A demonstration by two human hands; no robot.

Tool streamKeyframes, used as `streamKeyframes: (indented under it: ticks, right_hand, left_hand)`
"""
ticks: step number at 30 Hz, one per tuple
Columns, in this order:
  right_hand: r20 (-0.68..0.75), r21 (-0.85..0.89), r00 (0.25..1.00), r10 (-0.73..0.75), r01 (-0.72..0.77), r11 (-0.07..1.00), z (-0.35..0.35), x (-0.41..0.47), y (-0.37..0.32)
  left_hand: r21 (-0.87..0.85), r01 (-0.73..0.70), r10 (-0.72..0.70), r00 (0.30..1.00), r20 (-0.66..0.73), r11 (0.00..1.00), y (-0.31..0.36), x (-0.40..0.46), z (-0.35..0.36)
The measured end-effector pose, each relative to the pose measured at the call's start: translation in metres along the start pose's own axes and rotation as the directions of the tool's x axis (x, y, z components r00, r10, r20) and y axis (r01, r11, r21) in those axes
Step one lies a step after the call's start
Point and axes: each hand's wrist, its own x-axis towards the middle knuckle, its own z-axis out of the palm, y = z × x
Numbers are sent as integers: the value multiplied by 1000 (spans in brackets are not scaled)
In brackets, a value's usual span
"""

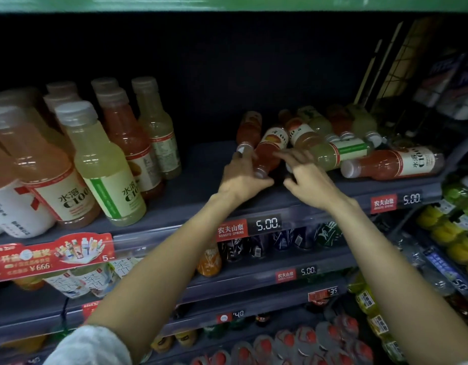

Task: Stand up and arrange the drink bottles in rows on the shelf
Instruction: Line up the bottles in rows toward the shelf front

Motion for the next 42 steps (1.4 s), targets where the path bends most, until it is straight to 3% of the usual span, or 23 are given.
streamKeyframes:
  ticks: [3, 7, 10, 13, 16, 19, 24, 29, 34, 38, 40, 42]
  right_hand:
    - [-21, -55, 999, -26, 25, 998, 6, 3, -3]
    - [-92, -24, 986, -141, 139, 990, 9, 8, -24]
    - [-168, 73, 970, -175, 189, 979, 8, 10, -55]
    - [-167, 264, 981, -94, 136, 955, 11, 15, -88]
    - [-84, 522, 995, -59, 94, 848, 27, 28, -113]
    - [-13, 672, 1000, -22, 25, 740, 44, 41, -123]
    - [-90, 554, 995, 41, 16, 832, 59, 59, -130]
    - [-97, 584, 994, 52, 15, 811, 68, 68, -134]
    - [-31, 589, 999, -27, 40, 807, 62, 68, -126]
    - [94, 705, 981, -169, 54, 707, 57, 56, -113]
    - [52, 598, 973, -224, 149, 788, 50, 50, -99]
    - [-97, 353, 975, -201, 222, 909, 39, 49, -81]
  left_hand:
    - [9, -111, 112, 989, -97, 994, -17, -23, -20]
    - [-267, -331, 235, 912, -336, 905, -37, -62, -44]
    - [-436, -435, 182, 841, -509, 788, -32, -73, -69]
    - [-488, -462, 98, 793, -601, 741, -21, -66, -93]
    - [-392, -473, 106, 733, -672, 789, -22, -60, -96]
    - [-176, -419, 210, 722, -659, 890, -42, -60, -90]
    - [168, -247, 299, 784, -544, 954, -77, -63, -82]
    - [456, -168, 379, 823, -422, 874, -94, -61, -73]
    - [491, -133, 383, 805, -454, 861, -95, -60, -71]
    - [444, -119, 363, 773, -520, 888, -94, -59, -70]
    - [436, -91, 342, 767, -543, 895, -92, -57, -68]
    - [454, -70, 342, 761, -551, 888, -94, -56, -65]
